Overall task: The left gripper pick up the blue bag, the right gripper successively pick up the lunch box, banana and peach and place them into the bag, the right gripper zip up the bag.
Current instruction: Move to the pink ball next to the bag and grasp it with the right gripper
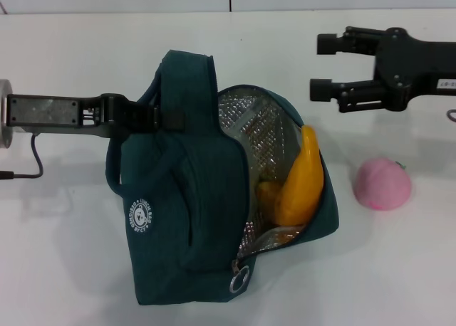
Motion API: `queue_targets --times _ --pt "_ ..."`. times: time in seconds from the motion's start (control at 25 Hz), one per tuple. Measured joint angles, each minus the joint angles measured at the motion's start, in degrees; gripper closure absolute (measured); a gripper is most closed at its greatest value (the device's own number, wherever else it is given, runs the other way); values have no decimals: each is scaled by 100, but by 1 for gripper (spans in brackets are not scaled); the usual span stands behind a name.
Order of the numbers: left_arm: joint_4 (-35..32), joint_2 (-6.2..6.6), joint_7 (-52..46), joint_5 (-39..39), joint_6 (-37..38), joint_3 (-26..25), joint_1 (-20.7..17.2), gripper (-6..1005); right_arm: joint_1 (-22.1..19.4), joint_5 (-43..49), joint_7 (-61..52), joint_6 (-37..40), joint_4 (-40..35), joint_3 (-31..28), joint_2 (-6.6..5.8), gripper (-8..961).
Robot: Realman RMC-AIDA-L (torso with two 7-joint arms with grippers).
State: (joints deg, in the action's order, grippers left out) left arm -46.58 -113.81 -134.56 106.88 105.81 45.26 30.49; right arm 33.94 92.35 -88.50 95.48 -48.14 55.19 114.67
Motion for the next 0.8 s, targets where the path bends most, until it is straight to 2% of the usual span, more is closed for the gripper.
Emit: queue_targets --times 0.12,0.24,0.56,0.68,0.8 --pt "0 0 0 0 0 0 4 959 -29 32 -33 -21 -2 -2 -61 83" --pt "0 0 0 0 -1 0 8 959 -148 250 -90 -94 -82 -5 -225 84" --pt "0 0 0 0 -9 1 14 959 -359 1884 -793 -367 -758 -16 -535 85" --pt "0 0 -1 -1 -9 0 17 959 -298 2435 -1103 -324 -896 -9 -568 85" --pt "0 0 0 -2 -9 1 40 959 -221 3014 -1332 -276 -1030 20 -531 86"
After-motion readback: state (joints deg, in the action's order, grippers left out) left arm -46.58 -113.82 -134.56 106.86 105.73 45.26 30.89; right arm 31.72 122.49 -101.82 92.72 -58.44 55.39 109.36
